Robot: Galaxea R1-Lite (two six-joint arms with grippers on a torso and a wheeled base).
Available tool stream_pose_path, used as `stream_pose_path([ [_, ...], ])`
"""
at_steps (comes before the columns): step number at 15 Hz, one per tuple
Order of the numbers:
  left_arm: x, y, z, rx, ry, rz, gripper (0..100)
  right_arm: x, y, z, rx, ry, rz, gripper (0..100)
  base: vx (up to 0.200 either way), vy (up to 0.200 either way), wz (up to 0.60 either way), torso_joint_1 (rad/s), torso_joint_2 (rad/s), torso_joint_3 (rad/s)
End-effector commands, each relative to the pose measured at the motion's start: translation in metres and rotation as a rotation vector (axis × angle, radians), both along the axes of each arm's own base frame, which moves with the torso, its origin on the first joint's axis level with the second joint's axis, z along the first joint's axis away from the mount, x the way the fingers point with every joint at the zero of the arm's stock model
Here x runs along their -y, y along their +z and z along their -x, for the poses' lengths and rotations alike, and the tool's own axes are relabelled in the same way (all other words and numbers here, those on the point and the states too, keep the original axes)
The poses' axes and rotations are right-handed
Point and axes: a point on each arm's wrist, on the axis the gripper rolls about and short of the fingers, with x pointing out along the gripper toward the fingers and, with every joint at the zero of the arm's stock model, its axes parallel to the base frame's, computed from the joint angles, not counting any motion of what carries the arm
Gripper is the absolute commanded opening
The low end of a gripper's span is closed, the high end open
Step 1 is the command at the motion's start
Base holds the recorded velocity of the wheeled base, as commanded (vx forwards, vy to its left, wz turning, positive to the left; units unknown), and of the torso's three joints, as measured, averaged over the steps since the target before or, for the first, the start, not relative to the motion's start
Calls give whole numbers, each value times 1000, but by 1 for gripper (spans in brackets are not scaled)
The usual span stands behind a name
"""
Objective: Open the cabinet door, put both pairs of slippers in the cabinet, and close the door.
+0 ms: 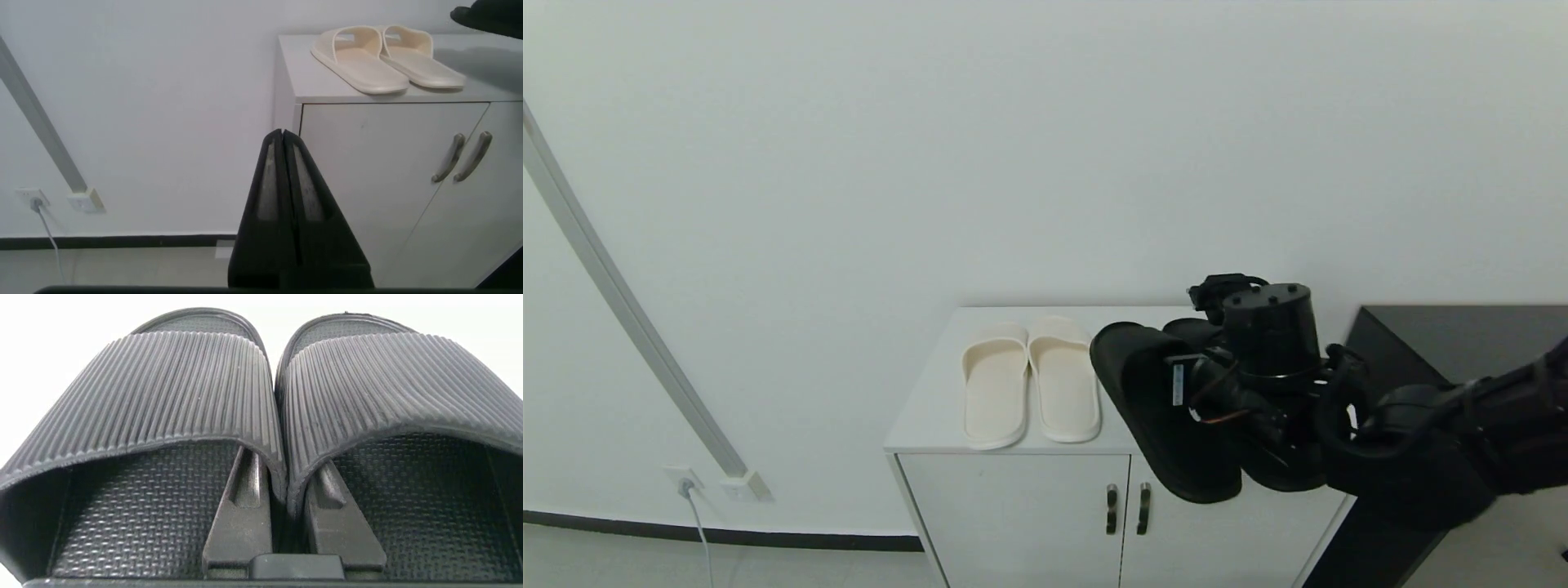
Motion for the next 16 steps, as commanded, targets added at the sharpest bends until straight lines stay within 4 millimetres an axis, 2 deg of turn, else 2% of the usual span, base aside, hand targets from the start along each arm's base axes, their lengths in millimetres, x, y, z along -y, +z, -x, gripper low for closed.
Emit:
stream_pose_path([
  [1,0,0,0,-2,1,0,0,21,19,50,28,160,-25,0,0,0,0,0,0,0],
  [3,0,0,0,0,1,-1,0,36,22,72,52,258,-33,0,0,0,0,0,0,0],
  [4,0,0,0,0,1,-1,0,36,22,72,52,258,-33,0,0,0,0,0,0,0],
  [5,0,0,0,0,2,-1,0,46,22,91,44,354,-37,0,0,0,0,0,0,0],
  [7,0,-1,0,-2,2,-1,0,61,13,111,17,449,-27,0,0,0,0,0,0,0],
  [10,0,-1,0,-2,2,0,0,67,11,117,11,480,-34,0,0,0,0,0,0,0],
  [16,0,-1,0,-2,2,0,0,54,1,104,-27,469,-6,0,0,0,0,0,0,0],
])
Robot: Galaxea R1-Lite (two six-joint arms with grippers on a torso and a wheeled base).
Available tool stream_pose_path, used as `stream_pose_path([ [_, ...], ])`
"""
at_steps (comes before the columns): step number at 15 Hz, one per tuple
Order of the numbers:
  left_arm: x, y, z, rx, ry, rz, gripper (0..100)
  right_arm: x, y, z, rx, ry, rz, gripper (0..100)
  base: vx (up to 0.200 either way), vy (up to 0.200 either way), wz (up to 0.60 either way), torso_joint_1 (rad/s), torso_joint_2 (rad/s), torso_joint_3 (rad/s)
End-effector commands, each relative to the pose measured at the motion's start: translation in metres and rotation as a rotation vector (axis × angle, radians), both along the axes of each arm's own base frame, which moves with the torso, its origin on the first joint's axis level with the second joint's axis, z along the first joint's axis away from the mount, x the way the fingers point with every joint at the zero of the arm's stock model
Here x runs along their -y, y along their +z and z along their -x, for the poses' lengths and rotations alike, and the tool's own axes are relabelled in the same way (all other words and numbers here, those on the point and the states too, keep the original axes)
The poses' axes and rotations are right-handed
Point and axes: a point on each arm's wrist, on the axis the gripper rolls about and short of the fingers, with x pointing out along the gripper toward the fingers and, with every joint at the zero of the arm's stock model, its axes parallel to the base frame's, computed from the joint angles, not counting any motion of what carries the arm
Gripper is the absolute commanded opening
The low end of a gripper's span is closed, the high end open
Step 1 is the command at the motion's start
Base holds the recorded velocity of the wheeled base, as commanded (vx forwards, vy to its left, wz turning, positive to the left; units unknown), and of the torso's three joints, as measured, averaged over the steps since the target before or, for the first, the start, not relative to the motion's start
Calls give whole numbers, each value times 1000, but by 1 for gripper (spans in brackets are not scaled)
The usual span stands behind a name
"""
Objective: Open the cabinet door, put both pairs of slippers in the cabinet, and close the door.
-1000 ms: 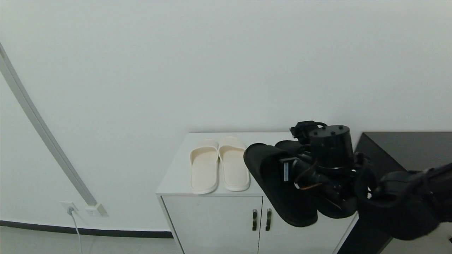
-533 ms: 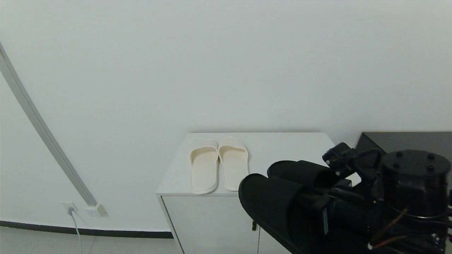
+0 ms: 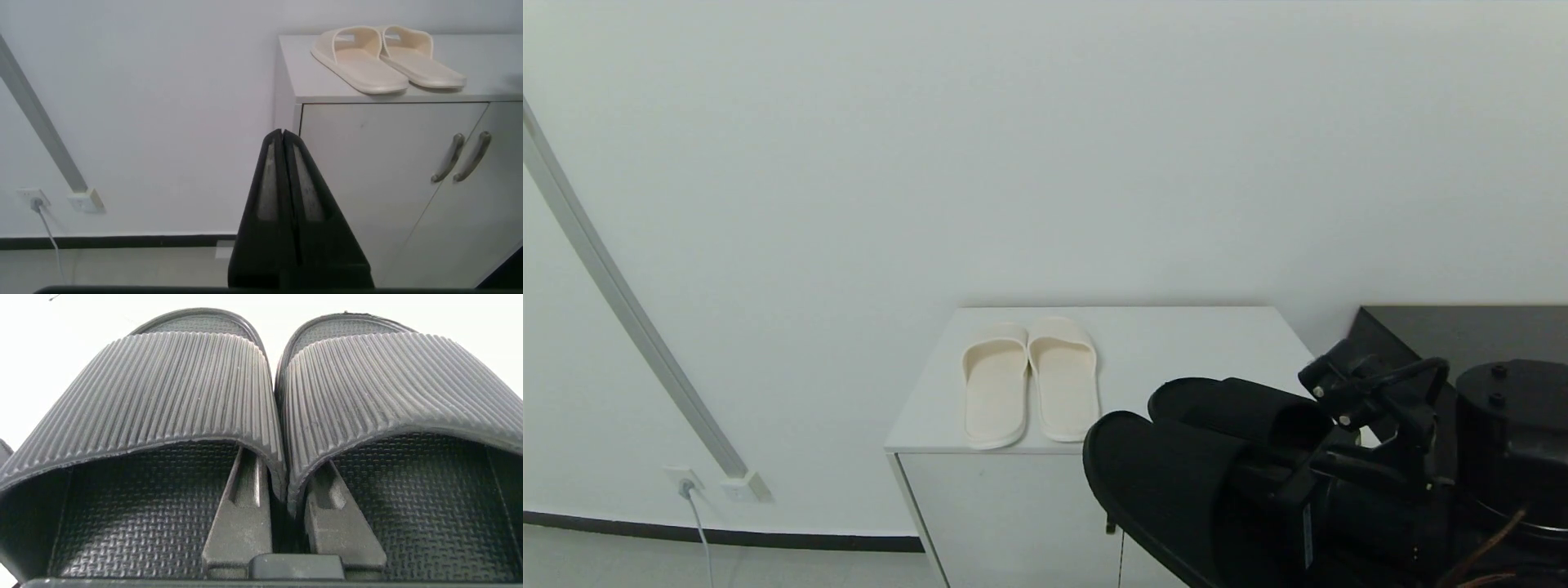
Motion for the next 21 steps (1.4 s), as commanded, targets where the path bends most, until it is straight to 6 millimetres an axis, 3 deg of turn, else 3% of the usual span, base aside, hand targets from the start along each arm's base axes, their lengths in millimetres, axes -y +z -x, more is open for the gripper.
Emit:
stream_pose_path([
  [1,0,0,0,1,1,0,0,-8,-6,-8,-20,-6,21,0,0,0,0,0,0,0],
  [9,0,0,0,1,-1,0,0,-17,-9,-22,-18,-23,16,0,-175,0,0,1,1,3],
  [21,0,0,0,1,-1,0,0,-13,-13,-22,-18,-31,21,0,0,0,0,0,0,0],
])
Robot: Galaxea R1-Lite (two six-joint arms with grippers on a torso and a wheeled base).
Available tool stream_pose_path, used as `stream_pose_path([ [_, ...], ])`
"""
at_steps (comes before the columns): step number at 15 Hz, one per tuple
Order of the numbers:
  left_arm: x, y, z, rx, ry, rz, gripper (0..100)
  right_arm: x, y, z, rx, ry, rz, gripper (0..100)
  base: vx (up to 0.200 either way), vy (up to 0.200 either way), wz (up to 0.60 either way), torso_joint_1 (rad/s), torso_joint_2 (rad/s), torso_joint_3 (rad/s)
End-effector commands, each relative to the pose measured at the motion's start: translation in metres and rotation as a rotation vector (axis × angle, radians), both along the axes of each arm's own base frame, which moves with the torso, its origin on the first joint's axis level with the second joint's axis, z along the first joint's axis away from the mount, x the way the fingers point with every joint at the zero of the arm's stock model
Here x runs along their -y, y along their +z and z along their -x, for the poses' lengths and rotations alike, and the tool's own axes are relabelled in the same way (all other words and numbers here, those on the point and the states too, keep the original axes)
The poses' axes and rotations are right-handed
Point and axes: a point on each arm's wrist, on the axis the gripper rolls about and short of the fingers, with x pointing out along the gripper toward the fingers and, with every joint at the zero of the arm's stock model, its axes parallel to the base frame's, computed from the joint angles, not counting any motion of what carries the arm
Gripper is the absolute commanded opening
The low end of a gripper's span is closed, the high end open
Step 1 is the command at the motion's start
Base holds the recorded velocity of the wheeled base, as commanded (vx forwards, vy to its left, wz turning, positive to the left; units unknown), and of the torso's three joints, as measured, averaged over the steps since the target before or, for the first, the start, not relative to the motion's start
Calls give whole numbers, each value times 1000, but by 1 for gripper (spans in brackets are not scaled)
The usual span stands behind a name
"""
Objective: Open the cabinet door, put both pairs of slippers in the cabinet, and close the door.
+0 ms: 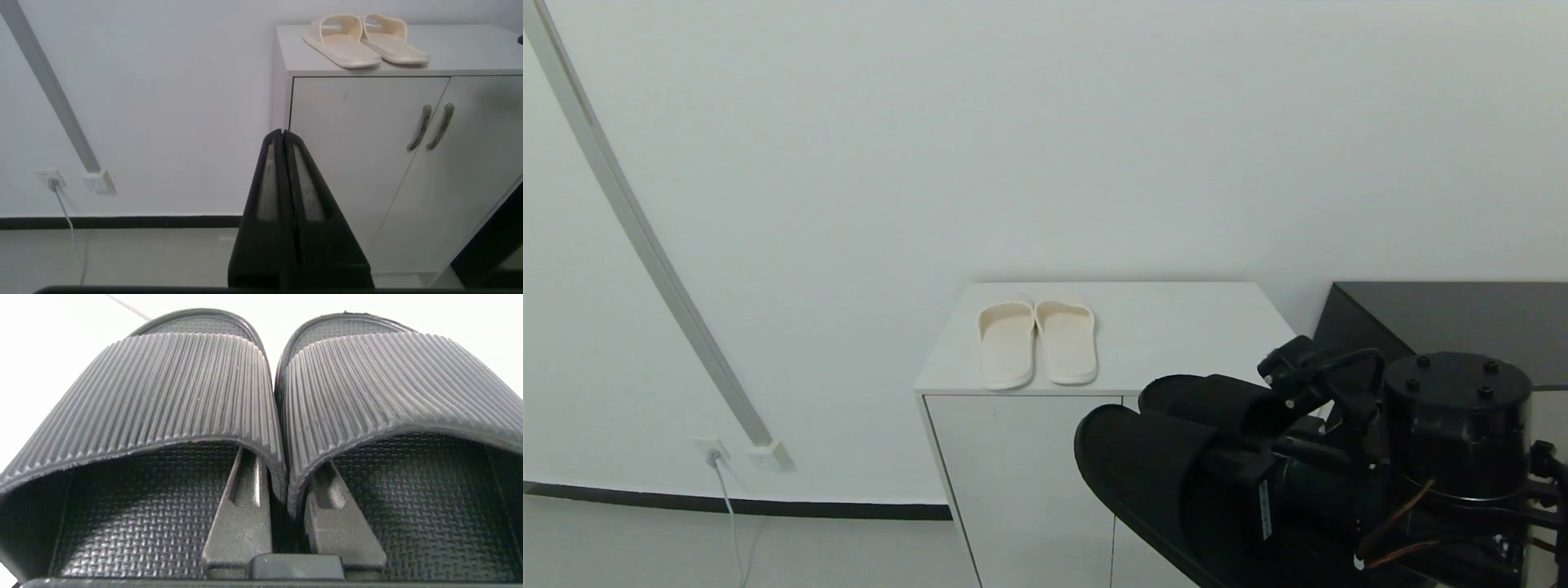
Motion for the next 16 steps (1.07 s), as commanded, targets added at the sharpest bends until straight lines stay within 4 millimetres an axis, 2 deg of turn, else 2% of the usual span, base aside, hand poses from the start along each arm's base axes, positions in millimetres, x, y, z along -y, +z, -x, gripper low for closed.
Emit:
stream_pose_path([
  [1,0,0,0,-1,0,0,0,0,-4,0,-2,0,6,0,0,0,0,0,0,0],
  [6,0,0,0,-1,2,0,0,1,-7,1,-5,2,23,0,0,0,0,-12,25,18],
  [13,0,0,0,1,0,0,0,3,-11,3,-13,4,32,0,0,0,0,-177,414,234],
  [14,0,0,0,-1,0,0,100,3,-12,3,-17,4,35,0,0,0,0,-232,535,320],
  [16,0,0,0,-1,0,2,100,3,-12,3,-17,4,35,0,0,0,0,-227,552,327],
])
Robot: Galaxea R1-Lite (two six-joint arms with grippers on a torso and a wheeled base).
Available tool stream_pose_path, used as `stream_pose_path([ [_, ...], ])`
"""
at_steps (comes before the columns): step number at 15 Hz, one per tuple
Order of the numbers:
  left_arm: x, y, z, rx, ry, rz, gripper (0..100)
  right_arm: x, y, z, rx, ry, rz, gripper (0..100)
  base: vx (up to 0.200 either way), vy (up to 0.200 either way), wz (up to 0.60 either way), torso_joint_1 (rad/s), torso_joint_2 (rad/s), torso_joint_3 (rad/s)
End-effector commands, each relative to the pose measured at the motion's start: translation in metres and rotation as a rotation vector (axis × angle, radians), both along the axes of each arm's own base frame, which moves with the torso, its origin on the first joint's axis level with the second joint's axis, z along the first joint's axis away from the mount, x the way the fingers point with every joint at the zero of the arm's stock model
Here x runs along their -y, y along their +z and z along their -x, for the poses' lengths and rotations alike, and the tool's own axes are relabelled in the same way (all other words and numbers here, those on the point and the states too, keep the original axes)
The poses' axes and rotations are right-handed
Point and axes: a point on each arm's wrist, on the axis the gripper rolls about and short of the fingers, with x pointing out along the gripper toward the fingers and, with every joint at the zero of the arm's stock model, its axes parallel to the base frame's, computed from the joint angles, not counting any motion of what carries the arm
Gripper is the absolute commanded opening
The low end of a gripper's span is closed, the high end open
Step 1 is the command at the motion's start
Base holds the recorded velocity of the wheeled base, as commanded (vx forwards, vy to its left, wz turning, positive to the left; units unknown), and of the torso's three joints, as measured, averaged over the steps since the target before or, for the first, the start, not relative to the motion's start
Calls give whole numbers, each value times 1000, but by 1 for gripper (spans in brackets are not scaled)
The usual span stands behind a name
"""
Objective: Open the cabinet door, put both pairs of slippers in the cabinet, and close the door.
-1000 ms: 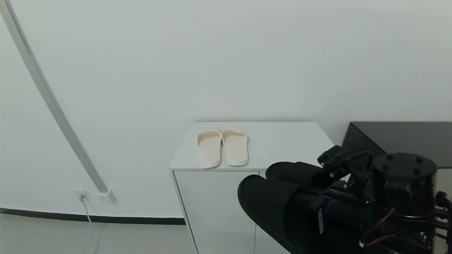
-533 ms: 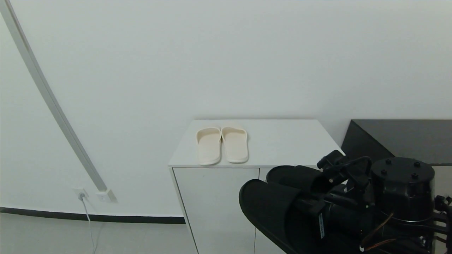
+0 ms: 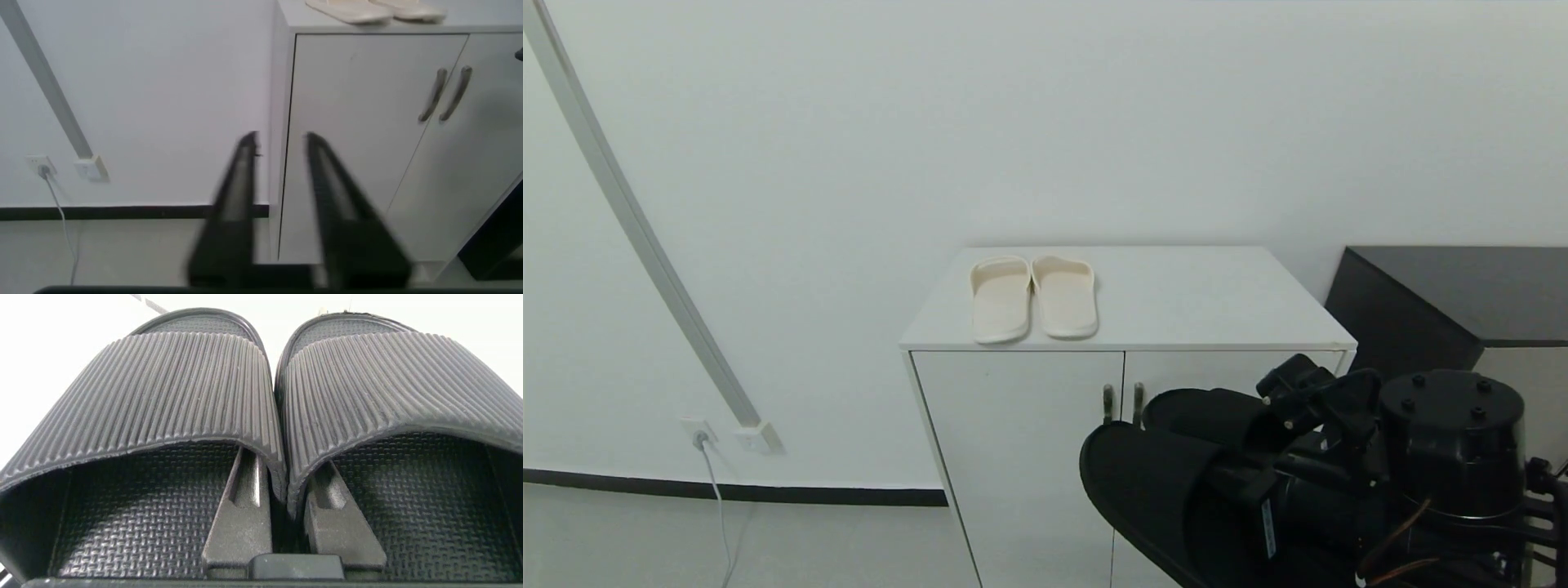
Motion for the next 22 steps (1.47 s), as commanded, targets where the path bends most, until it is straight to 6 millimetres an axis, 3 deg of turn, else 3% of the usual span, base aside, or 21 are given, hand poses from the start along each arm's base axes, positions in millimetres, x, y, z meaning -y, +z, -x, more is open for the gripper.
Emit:
stream_pose_path([
  [1,0,0,0,-1,2,-1,100,0,0,0,0,1,0,0,0,0,0,-222,544,320],
  [12,0,0,0,-1,2,-1,100,0,0,0,1,1,1,0,0,0,0,-183,509,322],
  [22,0,0,0,-3,3,-7,100,2,-3,2,-2,5,19,0,0,0,0,-97,457,357],
])
